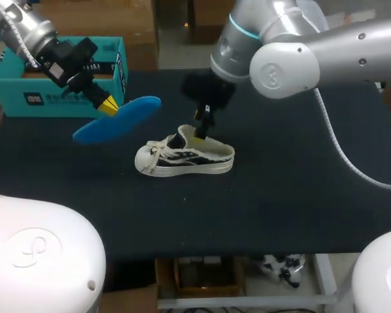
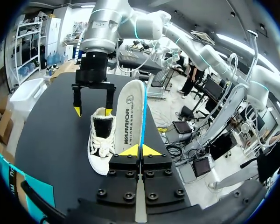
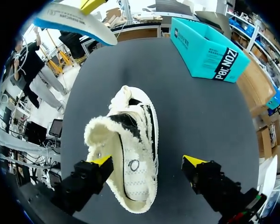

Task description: Open the shoe tongue, take the insole out of the shoe, put the insole back into the shoe, and pack the shoe into the shoebox

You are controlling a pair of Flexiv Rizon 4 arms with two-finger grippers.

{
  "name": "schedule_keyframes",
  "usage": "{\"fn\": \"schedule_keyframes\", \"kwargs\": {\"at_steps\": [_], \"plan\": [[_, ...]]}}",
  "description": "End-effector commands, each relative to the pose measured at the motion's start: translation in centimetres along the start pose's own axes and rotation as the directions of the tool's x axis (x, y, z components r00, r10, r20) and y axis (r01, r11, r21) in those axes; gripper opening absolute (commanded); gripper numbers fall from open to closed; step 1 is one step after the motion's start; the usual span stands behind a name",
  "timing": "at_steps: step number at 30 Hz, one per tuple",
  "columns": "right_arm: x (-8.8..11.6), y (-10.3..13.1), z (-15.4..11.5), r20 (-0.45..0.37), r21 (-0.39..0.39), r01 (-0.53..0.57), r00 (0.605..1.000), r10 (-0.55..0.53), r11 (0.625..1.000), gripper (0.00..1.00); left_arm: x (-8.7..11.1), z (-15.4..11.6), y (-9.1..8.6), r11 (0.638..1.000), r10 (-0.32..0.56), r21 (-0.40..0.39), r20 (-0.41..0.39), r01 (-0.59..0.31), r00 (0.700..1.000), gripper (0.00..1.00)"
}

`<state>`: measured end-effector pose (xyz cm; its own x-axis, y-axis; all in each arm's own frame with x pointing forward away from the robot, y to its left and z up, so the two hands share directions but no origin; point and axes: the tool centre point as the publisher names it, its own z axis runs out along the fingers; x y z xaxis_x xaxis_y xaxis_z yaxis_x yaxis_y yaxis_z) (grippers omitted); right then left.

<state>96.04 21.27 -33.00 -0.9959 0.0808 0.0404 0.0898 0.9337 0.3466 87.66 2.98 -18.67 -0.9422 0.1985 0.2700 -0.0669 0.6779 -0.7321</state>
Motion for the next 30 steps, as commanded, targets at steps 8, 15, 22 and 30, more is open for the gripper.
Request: {"fn": "schedule_keyframes", "kwargs": {"at_steps": [8,15,22,30], "plan": [[-0.6,1.4,2.8,-0.011,0.16,-0.034,0.999,0.036,0.987,1.0,0.4,-0.9,3.3,0.999,-0.047,-0.005,0.137,0.048,0.989,0.0],[-0.7,1.4,3.4,-0.003,0.176,-0.042,0.999,0.043,0.984,0.44,0.7,-1.2,4.3,0.998,-0.063,-0.009,0.152,0.065,0.986,0.0],[-0.4,1.5,3.6,0.006,0.222,-0.051,0.999,0.051,0.974,0.0,1.0,-1.2,4.7,0.997,-0.068,-0.01,0.164,0.071,0.984,0.0],[0.3,1.0,3.8,0.011,0.264,-0.082,0.997,0.081,0.961,0.0,1.1,-0.9,4.9,0.997,-0.07,-0.014,0.166,0.074,0.984,0.0]]}}
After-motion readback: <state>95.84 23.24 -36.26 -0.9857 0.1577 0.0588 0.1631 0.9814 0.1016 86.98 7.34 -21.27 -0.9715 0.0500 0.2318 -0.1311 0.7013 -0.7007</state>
